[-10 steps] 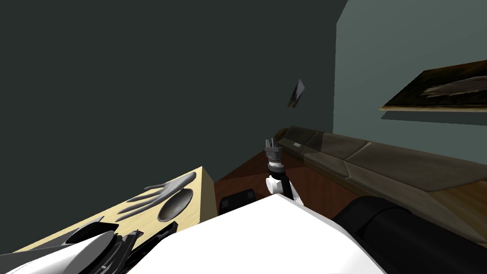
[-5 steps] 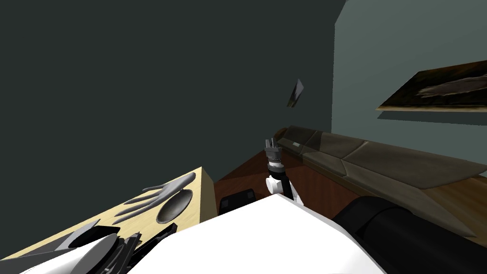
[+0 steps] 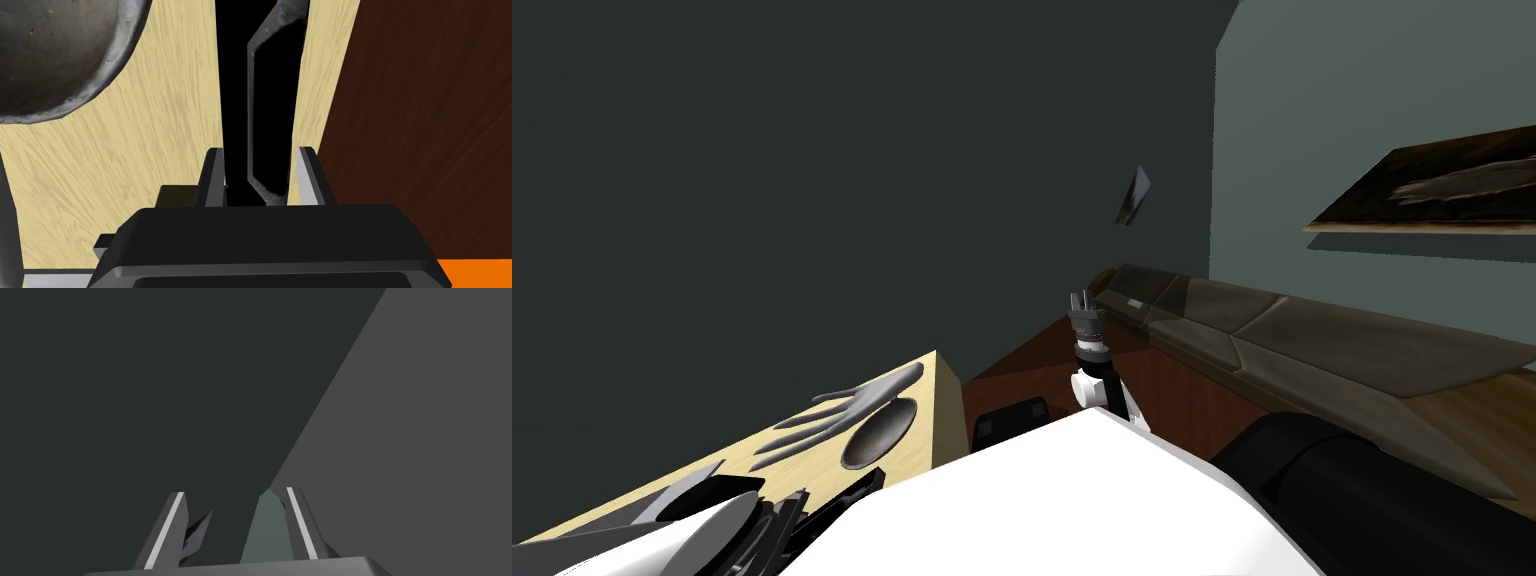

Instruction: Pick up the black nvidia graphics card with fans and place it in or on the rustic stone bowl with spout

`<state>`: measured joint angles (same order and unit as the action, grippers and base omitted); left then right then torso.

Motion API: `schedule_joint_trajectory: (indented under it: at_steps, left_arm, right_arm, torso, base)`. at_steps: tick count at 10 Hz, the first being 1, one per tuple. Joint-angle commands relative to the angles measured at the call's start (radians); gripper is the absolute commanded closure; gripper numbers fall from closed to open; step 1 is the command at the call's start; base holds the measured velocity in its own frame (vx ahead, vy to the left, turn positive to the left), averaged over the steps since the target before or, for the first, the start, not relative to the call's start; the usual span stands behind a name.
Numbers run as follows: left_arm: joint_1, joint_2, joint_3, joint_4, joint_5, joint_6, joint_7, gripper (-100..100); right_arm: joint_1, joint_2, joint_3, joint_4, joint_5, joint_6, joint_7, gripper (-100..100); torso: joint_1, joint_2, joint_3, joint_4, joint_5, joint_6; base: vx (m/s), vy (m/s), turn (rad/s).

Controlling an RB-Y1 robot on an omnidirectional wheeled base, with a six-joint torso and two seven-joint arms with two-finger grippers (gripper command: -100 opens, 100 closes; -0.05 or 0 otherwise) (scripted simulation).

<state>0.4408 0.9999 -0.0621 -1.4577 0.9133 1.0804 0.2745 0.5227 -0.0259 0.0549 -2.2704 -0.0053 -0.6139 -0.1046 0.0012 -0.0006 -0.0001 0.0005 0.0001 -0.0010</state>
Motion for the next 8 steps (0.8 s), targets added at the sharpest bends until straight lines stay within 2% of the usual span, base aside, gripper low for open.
schedule_joint_trajectory:
  at_steps: [1,2,3,4,5,8]
  left_arm:
    - [0.006,0.032,0.011,-0.033,0.020,0.021,0.013,100]
    - [0.009,0.044,0.015,-0.047,0.029,0.030,0.019,100]
    - [0.014,0.036,0.014,-0.038,0.024,0.018,0.011,100]
    - [0.014,0.038,0.015,-0.040,0.025,0.021,0.013,0]
    - [0.001,0.059,0.018,-0.043,0.054,0.047,0.016,100]
    - [-0.022,0.108,0.032,-0.062,0.118,0.103,0.031,100]
  right_arm:
    - [0.000,0.000,0.000,0.000,0.000,0.000,0.000,0]
    - [0.000,0.000,0.000,0.000,0.000,0.000,0.000,0]
    - [0.000,0.000,0.000,0.000,0.000,0.000,0.000,0]
    - [0.000,0.000,0.000,0.000,0.000,0.000,0.000,0]
    - [0.000,0.000,0.000,0.000,0.000,0.000,0.000,0]
    - [0.000,0.000,0.000,0.000,0.000,0.000,0.000,0]
  torso:
    - [0.000,0.000,0.000,0.000,0.000,0.000]
    - [0.000,0.000,0.000,0.000,-0.001,0.000]
    - [-0.001,0.000,0.000,0.000,-0.001,0.000]
    - [-0.001,0.000,0.000,0.000,-0.001,0.000]
    - [-0.001,0.000,0.000,0.000,-0.001,0.000]
    - [-0.004,0.004,0.002,0.001,-0.003,0.001]
  base:
    - [0.001,-0.003,0.045]
    - [0.000,-0.007,0.052]
    - [0.000,0.000,0.000]
    - [0.000,0.000,0.000]
    - [-0.036,-0.014,-0.085]
    - [-0.070,-0.028,-0.072]
